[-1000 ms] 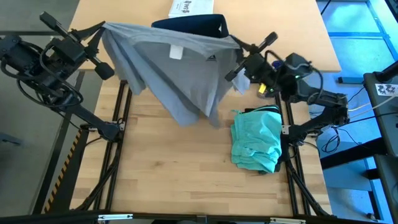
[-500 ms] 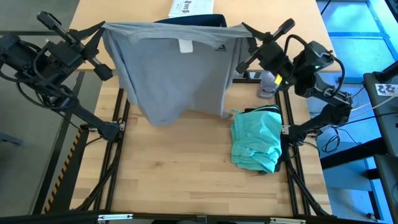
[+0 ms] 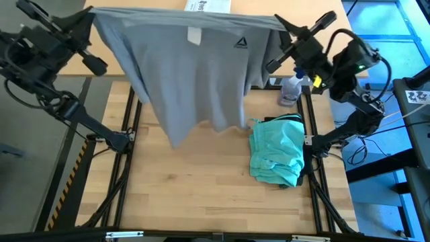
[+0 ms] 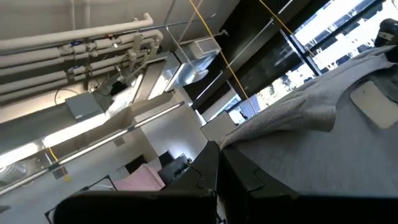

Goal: Fold Laundry from Bin

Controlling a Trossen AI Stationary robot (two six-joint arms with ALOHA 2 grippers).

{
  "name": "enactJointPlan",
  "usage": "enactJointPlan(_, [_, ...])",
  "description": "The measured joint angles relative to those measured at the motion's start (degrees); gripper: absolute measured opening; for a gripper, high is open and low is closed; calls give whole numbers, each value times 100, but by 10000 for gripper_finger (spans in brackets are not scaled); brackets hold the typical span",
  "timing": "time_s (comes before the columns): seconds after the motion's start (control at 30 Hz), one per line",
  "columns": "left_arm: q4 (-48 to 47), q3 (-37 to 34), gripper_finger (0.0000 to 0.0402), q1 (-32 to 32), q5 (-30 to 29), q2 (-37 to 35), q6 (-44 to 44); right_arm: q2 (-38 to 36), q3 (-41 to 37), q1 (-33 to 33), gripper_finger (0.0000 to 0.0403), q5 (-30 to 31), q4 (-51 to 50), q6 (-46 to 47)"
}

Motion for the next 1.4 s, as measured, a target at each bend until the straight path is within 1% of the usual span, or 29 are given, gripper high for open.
enactJointPlan(0.13, [-10, 98, 0, 0, -163, 4, -11, 0, 167, 0, 0, 1, -343, -6])
enactJointPlan(0.33, [-65, 110, 0, 0, -672, 56, 217, 27, 170, -2, 0, 150, -994, 18])
enactJointPlan(0.53, [-190, 110, 0, 0, -747, 157, 161, 74, 170, -4, 0, 352, -1764, 260])
enactJointPlan(0.7, [-538, 115, 0, 1, -873, 153, -84, 75, 170, -4, 0, 394, -2194, 561])
enactJointPlan(0.9, [-656, 115, 0, 2, -931, 153, -315, 74, 170, -6, 0, 370, -2203, 593])
enactJointPlan(1.03, [-667, 115, 0, 2, -927, 153, -315, 74, 170, -6, 0, 346, -2106, 580])
enactJointPlan(1.23, [-665, 115, 0, 2, -796, 142, -252, 74, 170, -6, 0, 345, -1466, 235])
enactJointPlan(1.4, [-659, 115, 0, 1, -679, 107, 125, 74, 170, -32, 0, 349, -979, -42])
